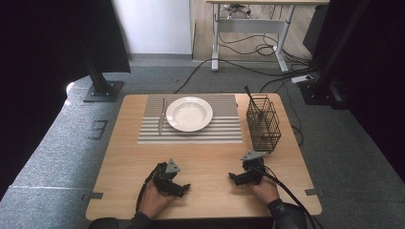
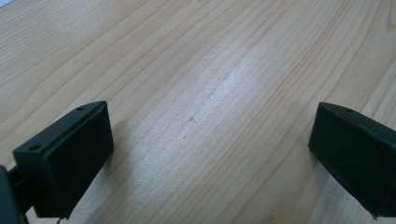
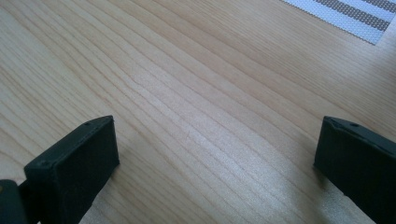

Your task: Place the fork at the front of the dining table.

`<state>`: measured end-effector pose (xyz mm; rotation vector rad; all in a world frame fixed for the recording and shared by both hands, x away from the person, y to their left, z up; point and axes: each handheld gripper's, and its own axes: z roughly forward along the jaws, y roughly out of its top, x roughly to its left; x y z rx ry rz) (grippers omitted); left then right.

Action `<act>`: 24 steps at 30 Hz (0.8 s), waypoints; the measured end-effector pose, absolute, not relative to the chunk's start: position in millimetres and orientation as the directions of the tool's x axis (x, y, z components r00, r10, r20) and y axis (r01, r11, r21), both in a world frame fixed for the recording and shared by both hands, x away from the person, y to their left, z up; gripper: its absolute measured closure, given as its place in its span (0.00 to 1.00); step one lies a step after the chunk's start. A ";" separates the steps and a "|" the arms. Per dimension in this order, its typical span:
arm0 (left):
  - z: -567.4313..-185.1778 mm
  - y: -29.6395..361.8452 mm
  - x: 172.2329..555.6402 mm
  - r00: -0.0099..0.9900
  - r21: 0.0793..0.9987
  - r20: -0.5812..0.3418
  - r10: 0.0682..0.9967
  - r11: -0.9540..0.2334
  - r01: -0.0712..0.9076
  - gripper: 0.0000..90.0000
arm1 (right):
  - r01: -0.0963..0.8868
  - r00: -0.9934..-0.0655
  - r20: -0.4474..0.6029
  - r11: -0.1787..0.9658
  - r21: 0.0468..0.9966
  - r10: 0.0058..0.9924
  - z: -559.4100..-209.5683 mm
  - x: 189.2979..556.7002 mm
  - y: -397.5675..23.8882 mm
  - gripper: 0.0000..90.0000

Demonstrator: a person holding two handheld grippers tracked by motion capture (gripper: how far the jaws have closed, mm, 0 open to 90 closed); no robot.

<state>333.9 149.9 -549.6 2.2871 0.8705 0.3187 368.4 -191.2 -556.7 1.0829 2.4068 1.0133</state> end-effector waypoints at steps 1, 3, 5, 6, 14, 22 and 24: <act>-549.7 149.8 334.0 0.748 0.660 -0.007 0.663 -0.559 0.502 0.00 | 0.525 -0.666 0.005 0.464 0.714 0.746 -556.7 368.4 -191.3 0.00; -549.7 149.8 334.0 0.749 0.660 -0.008 0.663 -0.559 0.502 0.00 | 0.524 -0.667 0.004 0.465 0.714 0.745 -556.7 368.3 -191.5 0.00; -549.7 149.7 334.2 0.750 0.660 -0.008 0.662 -0.560 0.501 0.00 | 0.523 -0.668 0.005 0.465 0.714 0.744 -556.7 368.2 -191.7 0.00; -549.7 149.7 334.2 0.750 0.660 -0.008 0.662 -0.560 0.501 0.00 | 0.523 -0.668 0.005 0.465 0.714 0.744 -556.7 368.1 -191.7 0.00; -549.5 149.7 335.4 0.757 0.659 -0.007 0.654 -0.566 0.495 0.00 | 0.523 -0.669 0.005 0.465 0.714 0.744 -556.7 368.2 -191.7 0.00; -549.5 149.2 336.0 0.754 0.661 -0.009 0.656 -0.562 0.497 0.00 | 0.523 -0.668 0.005 0.465 0.714 0.744 -556.7 368.2 -191.7 0.00; -548.8 149.0 337.7 0.755 0.659 -0.015 0.656 -0.561 0.501 0.00 | 0.523 -0.668 0.005 0.465 0.714 0.744 -556.7 368.2 -191.7 0.00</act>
